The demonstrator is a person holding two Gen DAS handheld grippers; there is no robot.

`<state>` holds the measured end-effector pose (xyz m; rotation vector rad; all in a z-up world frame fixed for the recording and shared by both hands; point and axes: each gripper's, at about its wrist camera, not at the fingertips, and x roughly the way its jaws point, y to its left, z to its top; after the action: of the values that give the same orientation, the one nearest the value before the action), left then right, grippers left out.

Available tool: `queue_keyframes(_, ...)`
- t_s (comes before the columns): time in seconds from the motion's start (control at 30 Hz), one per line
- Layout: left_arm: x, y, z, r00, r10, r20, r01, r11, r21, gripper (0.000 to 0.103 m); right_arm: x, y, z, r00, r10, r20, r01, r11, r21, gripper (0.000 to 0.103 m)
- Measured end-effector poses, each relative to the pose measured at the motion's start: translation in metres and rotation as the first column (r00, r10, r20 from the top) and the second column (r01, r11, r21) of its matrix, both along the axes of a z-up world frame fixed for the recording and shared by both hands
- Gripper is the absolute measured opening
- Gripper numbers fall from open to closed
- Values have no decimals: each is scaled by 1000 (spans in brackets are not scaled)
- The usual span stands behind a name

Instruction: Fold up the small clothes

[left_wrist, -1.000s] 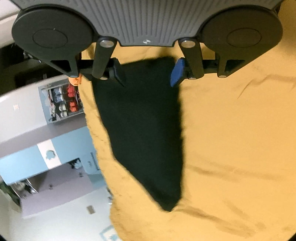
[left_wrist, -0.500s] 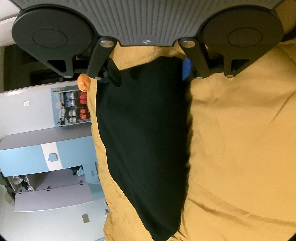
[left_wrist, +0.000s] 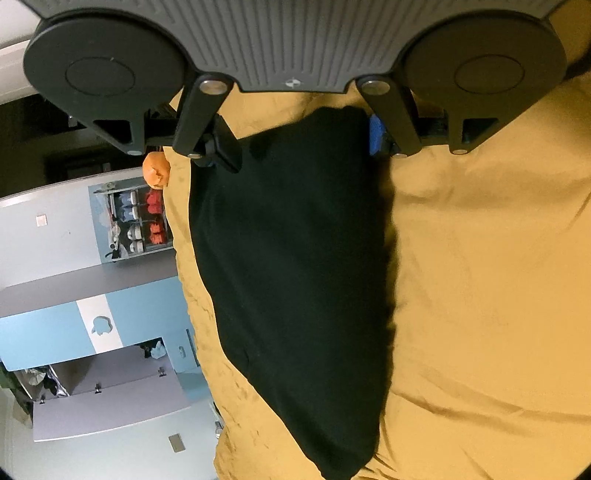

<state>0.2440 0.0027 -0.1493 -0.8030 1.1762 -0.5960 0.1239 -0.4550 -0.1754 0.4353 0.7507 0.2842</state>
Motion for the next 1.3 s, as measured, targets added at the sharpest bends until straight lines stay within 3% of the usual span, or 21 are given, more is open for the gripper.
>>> queue_keyframes(0.37, 5, -5, -1, 1000, -30, 9, 30, 1000, -7, 81, 4, 4, 8, 999, 25, -24, -26, 999, -21, 31)
queue_keyframes(0.4, 5, -3, -1, 999, -32, 6, 32, 999, -17, 81, 0, 2, 13, 1000, 4, 5, -4, 1000, 8, 33)
queue_keyframes(0.53, 2, 13, -8, 1000, -25, -12, 24, 994, -110, 81, 9, -18, 37, 993, -31, 113, 17, 992, 126, 59)
queue_keyframes(0.67, 4, 22, -20, 998, -49, -38, 41, 984, -173, 80, 61, -42, 42, 997, 9, 79, -25, 980, 198, 59)
queue_keyframes(0.77, 7, 21, -23, 996, -76, -43, 66, 981, -183, 80, 114, -59, 27, 999, 46, -4, -42, 951, 308, 67)
queue_keyframes(1.0, 8, 24, -28, 993, -105, -51, 93, 976, -196, 81, 209, -78, -38, 966, 115, -233, 12, 878, 479, 69)
queue_keyframes(1.1, 11, 25, -32, 991, -105, -79, 85, 971, -224, 80, 233, -78, -56, 958, 172, -231, -11, 823, 568, 68)
queue_keyframes(1.3, 12, 23, -36, 989, -112, -97, 83, 962, -258, 81, 276, -58, -72, 947, 215, -238, -40, 816, 577, 75)
